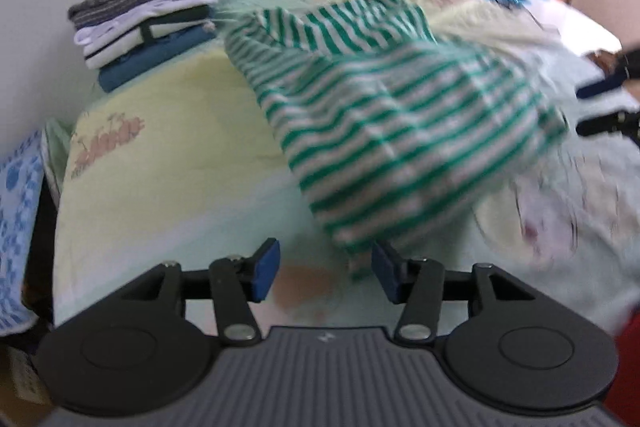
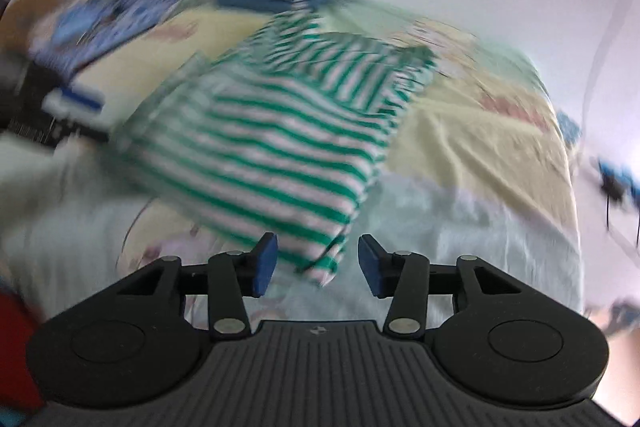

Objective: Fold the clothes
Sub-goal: 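Lift the folded striped shirt with both grippers and carry it toward the clothes stack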

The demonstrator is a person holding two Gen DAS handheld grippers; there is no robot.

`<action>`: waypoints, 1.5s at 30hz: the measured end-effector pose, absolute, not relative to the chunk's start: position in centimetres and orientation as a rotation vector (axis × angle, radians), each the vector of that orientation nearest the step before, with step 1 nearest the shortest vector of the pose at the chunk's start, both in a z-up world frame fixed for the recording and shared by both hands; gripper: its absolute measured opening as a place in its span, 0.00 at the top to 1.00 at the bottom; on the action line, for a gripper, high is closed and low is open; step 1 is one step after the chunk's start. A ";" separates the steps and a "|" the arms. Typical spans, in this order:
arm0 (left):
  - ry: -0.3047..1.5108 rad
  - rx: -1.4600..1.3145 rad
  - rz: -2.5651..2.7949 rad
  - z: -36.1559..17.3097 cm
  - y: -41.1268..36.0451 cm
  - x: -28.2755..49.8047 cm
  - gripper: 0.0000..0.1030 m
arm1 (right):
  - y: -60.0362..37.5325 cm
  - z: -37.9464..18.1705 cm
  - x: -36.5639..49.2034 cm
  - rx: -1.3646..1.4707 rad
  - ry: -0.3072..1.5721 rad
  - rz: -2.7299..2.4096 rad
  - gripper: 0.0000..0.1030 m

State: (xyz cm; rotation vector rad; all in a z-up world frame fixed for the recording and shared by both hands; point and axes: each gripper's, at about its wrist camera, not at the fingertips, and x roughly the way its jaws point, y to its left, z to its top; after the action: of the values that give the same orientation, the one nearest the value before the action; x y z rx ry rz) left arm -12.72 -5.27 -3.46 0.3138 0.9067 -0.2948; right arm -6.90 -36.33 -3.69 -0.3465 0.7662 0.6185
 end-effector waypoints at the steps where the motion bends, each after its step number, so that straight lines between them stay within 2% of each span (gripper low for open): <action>1: 0.904 0.342 -0.307 -3.5 -5.5 -13.0 0.46 | -36.0 -3.7 -7.4 -0.395 0.750 0.640 0.53; 5: 0.869 0.449 -0.359 -3.5 -6.9 -13.6 0.28 | -34.0 -4.4 -8.1 -0.568 0.695 0.691 0.49; 13: 0.856 0.585 -0.393 -4.6 -8.1 -12.8 0.28 | -31.5 -6.7 -8.2 -0.868 0.610 0.693 0.49; 17: 0.857 0.625 -0.414 -5.1 -8.1 -13.0 0.15 | -31.4 -7.0 -8.4 -0.932 0.591 0.706 0.45; 20: 0.841 0.640 -0.404 -5.4 -8.3 -12.7 0.18 | -31.4 -7.0 -7.5 -0.909 0.590 0.678 0.45; 22: 0.833 0.645 -0.399 -5.6 -8.5 -12.3 0.27 | -31.4 -7.1 -6.9 -0.888 0.590 0.656 0.45; 26: 0.805 0.684 -0.393 -6.1 -8.7 -11.8 0.26 | -31.3 -7.3 -6.1 -0.865 0.559 0.654 0.46; 27: 0.795 0.696 -0.393 -6.1 -8.8 -11.8 0.26 | -31.3 -7.3 -6.1 -0.862 0.549 0.653 0.48; 30: 0.775 0.731 -0.389 -6.3 -9.1 -12.0 0.24 | -31.4 -7.3 -6.0 -0.818 0.562 0.658 0.66; 33: 0.739 0.768 -0.370 -6.6 -9.3 -12.8 0.18 | -31.5 -7.7 -6.7 -0.834 0.567 0.665 0.67; 41: 0.662 0.838 -0.373 -7.1 -9.7 -14.0 0.21 | -31.9 -7.9 -7.8 -0.843 0.555 0.638 0.68; 43: 0.648 0.850 -0.385 -7.2 -9.7 -14.1 0.22 | -31.7 -7.9 -7.8 -0.847 0.566 0.635 0.75; 45: 0.648 0.848 -0.399 -7.2 -9.7 -14.1 0.29 | -31.4 -8.0 -7.8 -0.849 0.570 0.637 0.81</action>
State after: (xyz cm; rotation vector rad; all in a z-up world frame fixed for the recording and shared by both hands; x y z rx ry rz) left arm -14.11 -9.72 -7.21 0.8483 0.6476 -0.3991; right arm -7.81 -31.45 -7.96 -0.8492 0.5702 0.6371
